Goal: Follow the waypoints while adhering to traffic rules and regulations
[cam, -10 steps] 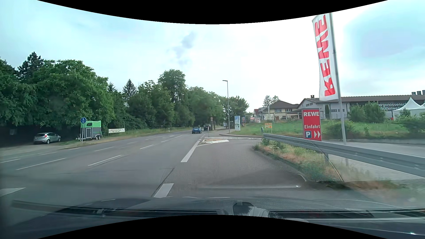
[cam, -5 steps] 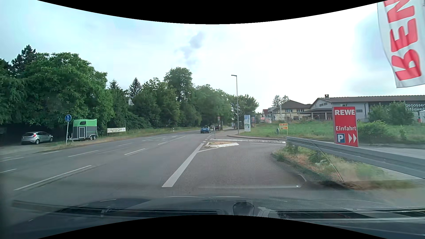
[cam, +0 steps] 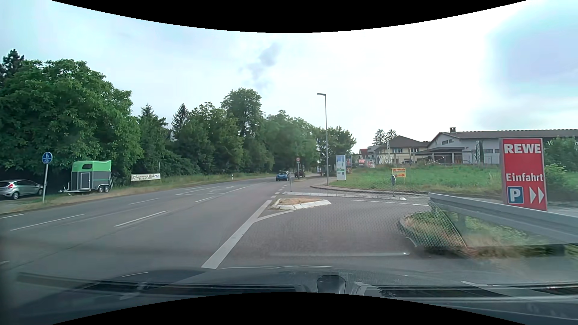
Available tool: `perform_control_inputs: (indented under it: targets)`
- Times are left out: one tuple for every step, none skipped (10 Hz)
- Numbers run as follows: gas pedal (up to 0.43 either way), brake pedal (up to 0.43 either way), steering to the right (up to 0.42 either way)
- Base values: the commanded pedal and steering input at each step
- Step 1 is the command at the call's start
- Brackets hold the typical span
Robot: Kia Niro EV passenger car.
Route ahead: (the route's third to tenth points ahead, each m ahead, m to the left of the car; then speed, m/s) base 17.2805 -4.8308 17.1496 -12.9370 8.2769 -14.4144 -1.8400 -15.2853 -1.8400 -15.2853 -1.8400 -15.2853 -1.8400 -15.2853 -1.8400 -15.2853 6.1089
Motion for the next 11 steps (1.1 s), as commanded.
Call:
perform_control_inputs:
  targets:
    - [0.000, 0.116, 0.030]
    - [0.000, 0.122, 0.043]
    - [0.000, 0.128, 0.061]
    - [0.000, 0.134, 0.073]
    - [0.000, 0.134, 0.087]
    - [0.000, 0.134, 0.103]
    - [0.000, 0.134, 0.121]
    - [0.000, 0.140, 0.144]
    - [0.000, 0.146, 0.171]
    - [0.000, 0.152, 0.192]
    - [0.000, 0.152, 0.214]
